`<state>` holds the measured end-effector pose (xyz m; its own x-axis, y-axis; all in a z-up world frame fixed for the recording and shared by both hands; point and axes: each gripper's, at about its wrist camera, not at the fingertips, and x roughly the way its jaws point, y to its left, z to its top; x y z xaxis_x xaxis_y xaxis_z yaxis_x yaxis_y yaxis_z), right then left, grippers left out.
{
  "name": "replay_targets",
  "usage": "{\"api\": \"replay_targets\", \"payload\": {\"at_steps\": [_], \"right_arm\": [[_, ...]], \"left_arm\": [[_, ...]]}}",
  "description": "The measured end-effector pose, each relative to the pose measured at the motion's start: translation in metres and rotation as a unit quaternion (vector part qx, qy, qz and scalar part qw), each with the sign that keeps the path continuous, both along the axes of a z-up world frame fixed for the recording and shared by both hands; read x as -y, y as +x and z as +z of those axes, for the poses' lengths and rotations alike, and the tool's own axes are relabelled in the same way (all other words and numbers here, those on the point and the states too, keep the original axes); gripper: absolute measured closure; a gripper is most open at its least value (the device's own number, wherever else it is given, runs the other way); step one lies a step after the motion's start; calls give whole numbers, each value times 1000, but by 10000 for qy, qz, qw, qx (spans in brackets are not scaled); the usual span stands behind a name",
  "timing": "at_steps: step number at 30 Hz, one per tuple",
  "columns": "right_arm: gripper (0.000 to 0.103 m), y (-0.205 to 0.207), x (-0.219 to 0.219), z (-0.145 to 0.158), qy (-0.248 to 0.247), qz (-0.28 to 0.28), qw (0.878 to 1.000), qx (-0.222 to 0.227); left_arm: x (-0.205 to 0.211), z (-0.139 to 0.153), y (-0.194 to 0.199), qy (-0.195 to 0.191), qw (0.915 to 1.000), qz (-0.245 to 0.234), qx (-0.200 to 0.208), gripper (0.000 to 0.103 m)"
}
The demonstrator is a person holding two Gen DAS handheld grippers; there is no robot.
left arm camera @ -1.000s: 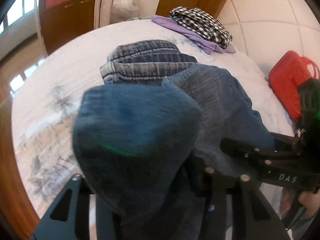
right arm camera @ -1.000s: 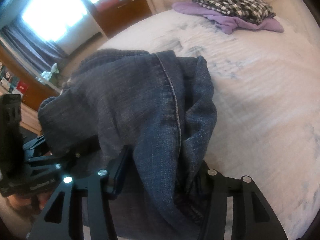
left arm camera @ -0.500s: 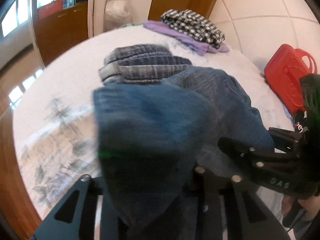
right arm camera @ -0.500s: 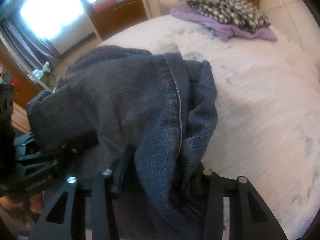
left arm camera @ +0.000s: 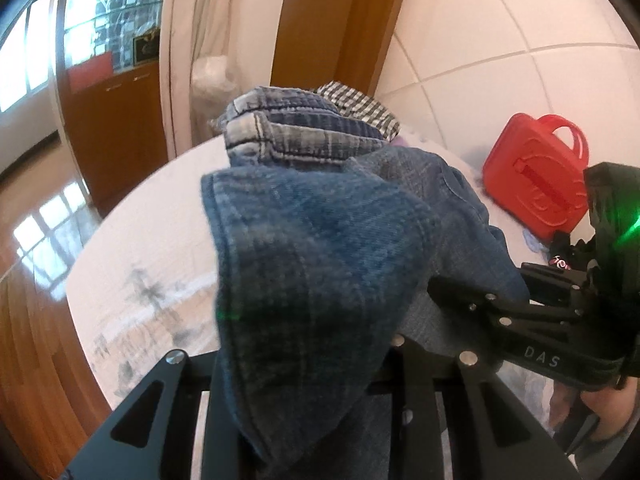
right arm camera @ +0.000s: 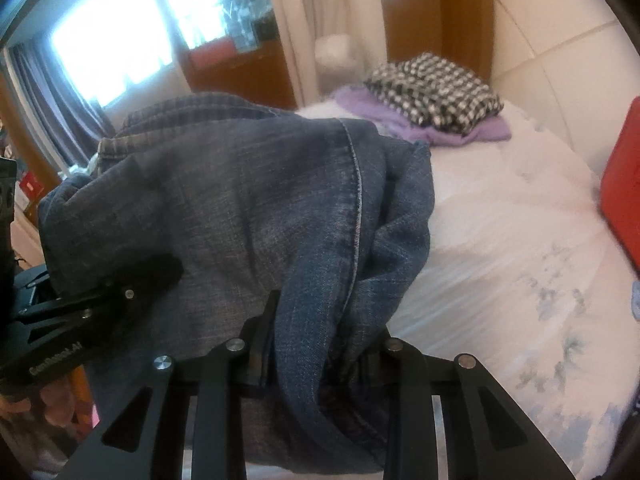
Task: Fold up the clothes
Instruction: 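Lift the folded jeans with both grippers and carry them toward the checkered shirt pile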
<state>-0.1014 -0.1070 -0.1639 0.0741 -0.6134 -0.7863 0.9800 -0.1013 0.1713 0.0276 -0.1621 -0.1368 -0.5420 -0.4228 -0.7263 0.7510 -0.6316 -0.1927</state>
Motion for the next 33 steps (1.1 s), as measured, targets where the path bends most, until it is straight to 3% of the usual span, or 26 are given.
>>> {"api": "replay_targets", "payload": {"at_steps": [10,19,28,33], "right_arm": [[74,18,35,32,-112,-563,9982,-193],[74,14,72,49,-162,-863,9957,-293],[79,-45,131,61,6,-866,9939,-688],[82,-102,189,63,45,-1038,9926,-629]], "left_arm": [[67,21,-1,-115,9975,-700,-22,78],[113,35,-17,-45,9959,-891,-150,78],[171,41,-100,163,9939,-1045,-317,78],[240,45,-172,268,9909,-1228,-476,78]]}}
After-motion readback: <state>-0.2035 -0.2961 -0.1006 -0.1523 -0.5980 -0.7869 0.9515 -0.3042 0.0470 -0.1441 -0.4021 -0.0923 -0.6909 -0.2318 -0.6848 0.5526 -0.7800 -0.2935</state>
